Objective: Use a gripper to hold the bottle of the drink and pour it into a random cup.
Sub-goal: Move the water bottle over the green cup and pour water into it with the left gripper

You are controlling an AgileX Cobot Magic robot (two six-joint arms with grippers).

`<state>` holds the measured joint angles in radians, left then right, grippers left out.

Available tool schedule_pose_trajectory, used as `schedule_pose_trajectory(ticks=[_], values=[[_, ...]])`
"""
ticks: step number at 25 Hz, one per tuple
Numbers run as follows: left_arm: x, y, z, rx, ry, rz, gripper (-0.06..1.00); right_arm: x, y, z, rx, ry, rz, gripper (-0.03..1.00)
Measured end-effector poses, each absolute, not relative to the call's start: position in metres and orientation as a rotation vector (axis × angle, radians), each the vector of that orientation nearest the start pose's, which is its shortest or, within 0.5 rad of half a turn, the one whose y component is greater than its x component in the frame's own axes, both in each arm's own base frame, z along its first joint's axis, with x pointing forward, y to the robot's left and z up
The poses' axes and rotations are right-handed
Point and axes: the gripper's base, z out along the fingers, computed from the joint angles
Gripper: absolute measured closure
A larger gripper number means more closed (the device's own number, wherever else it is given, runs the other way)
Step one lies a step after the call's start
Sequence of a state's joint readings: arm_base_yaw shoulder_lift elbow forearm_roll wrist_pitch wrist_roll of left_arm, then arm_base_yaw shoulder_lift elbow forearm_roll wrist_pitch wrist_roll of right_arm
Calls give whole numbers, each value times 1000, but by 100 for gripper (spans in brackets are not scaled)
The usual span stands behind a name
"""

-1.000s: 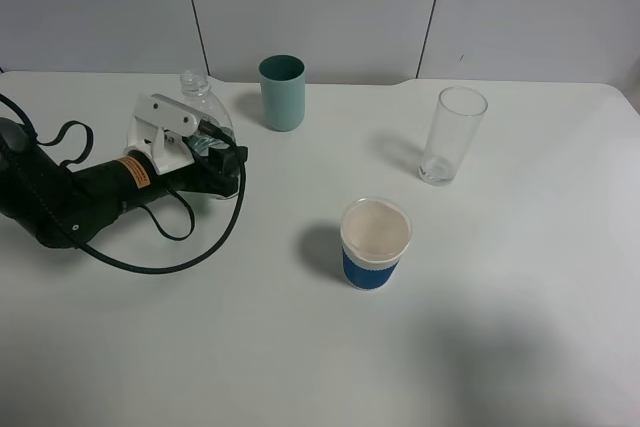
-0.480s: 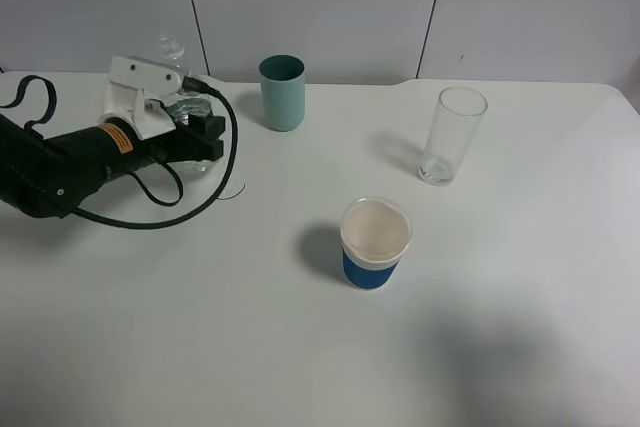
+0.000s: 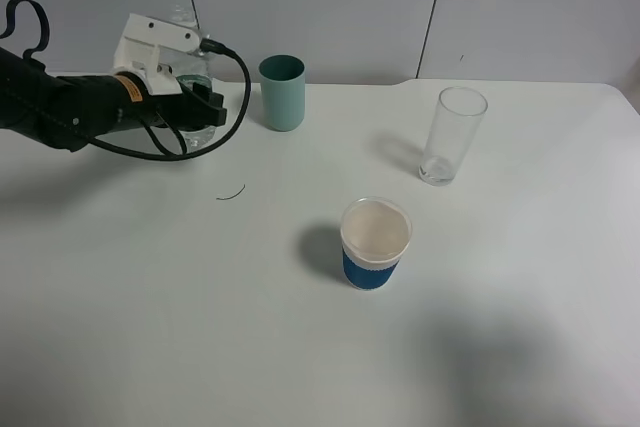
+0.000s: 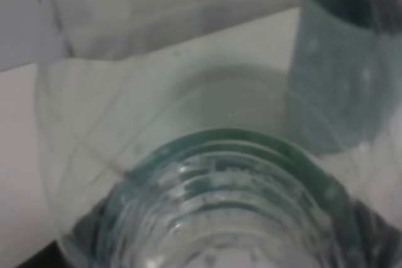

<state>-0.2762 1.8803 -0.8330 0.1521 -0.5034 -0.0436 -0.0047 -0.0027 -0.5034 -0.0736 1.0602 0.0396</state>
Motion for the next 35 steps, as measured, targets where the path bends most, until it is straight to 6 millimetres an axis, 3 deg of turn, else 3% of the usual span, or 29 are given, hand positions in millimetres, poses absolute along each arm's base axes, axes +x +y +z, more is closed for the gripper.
schedule_pose_trajectory(ticks=[4, 9, 19, 27, 35], values=[[362, -108, 156, 488, 2012, -127, 40, -6, -6, 278, 49, 2035, -66, 22], [374, -95, 163, 481, 2036, -72, 40, -6, -6, 278, 49, 2035, -66, 22], [383, -84, 170, 620, 2039, 132, 40, -6, -6, 278, 49, 2035, -66, 22], [384, -98, 175, 735, 2030, 246, 40, -6, -6, 278, 49, 2035, -66, 22], [392, -105, 189, 719, 2000, 268, 40, -6, -6, 278, 49, 2035, -66, 22]])
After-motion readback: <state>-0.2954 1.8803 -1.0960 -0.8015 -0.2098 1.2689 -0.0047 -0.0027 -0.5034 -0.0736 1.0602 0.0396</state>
